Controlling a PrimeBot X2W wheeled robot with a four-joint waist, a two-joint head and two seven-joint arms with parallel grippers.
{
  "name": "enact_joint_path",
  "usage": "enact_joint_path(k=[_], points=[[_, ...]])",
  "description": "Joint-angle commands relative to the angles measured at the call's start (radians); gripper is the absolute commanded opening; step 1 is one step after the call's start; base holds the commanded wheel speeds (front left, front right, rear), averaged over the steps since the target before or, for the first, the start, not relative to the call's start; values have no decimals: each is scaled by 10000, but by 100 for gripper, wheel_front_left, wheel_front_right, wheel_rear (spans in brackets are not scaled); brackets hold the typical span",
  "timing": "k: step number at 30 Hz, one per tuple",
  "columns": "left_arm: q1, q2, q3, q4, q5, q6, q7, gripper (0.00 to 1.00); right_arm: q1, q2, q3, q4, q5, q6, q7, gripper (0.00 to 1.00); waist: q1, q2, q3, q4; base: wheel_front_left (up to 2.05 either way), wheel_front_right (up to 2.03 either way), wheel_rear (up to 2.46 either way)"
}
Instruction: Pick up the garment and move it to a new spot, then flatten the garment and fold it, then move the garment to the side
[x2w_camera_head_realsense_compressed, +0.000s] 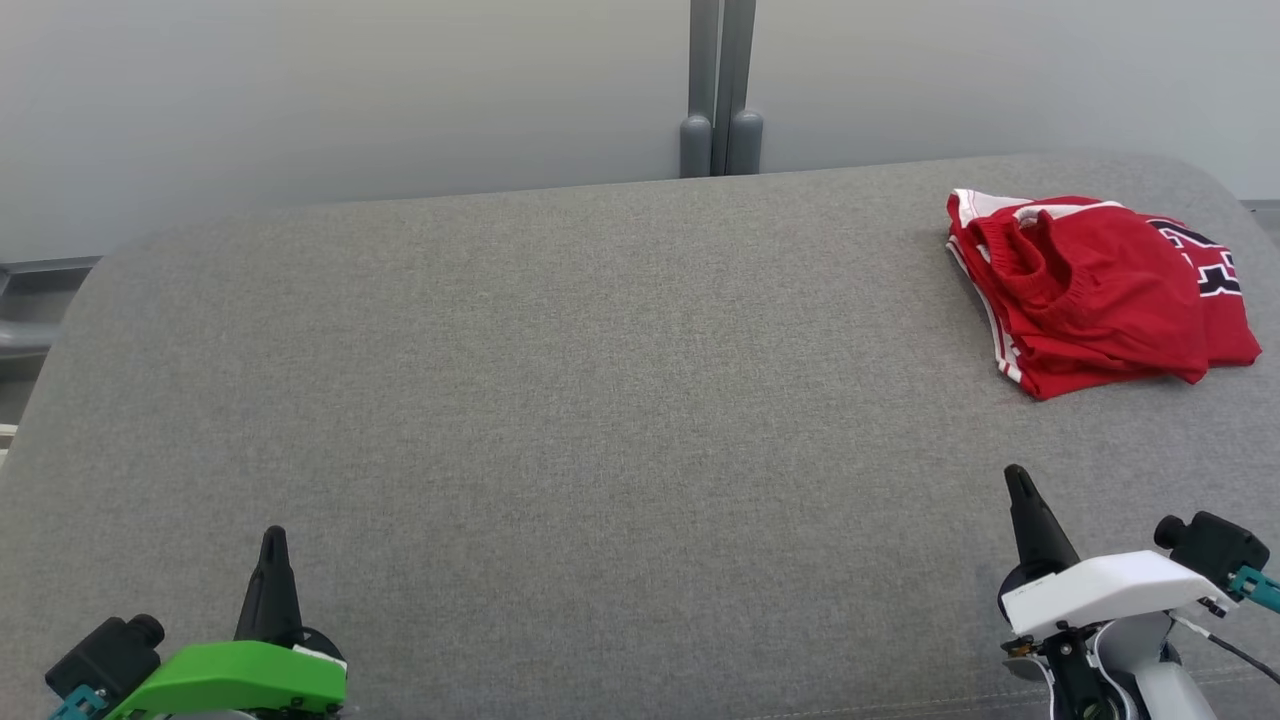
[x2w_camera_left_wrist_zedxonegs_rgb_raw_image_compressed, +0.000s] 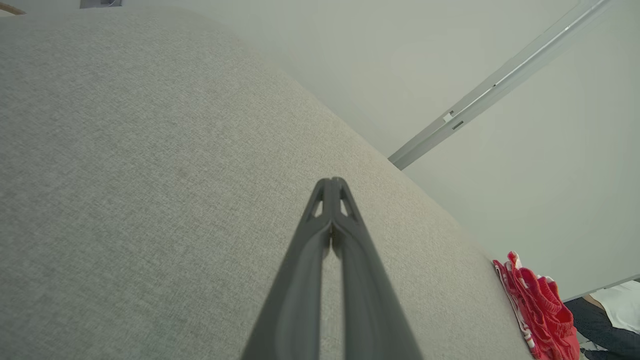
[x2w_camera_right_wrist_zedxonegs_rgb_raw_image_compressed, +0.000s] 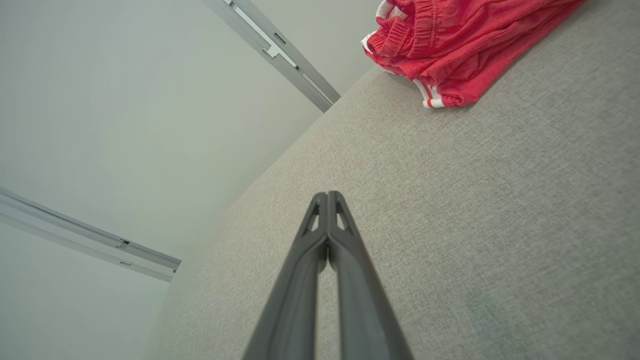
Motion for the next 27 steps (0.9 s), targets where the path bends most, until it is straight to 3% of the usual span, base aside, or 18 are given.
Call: enact_joint_path(k=[1, 27], points=[[-252, -15, 63, -80, -361, -85, 58, 0, -286, -50, -58, -153, 359, 1, 69, 0, 0, 0, 2, -3, 0, 0, 0], [-556, -85, 337, -22, -3260, -402, 751, 0, -403, -69, -360, -161, 3299, 2, 751, 0, 0, 0, 48, -55, 0, 0, 0]])
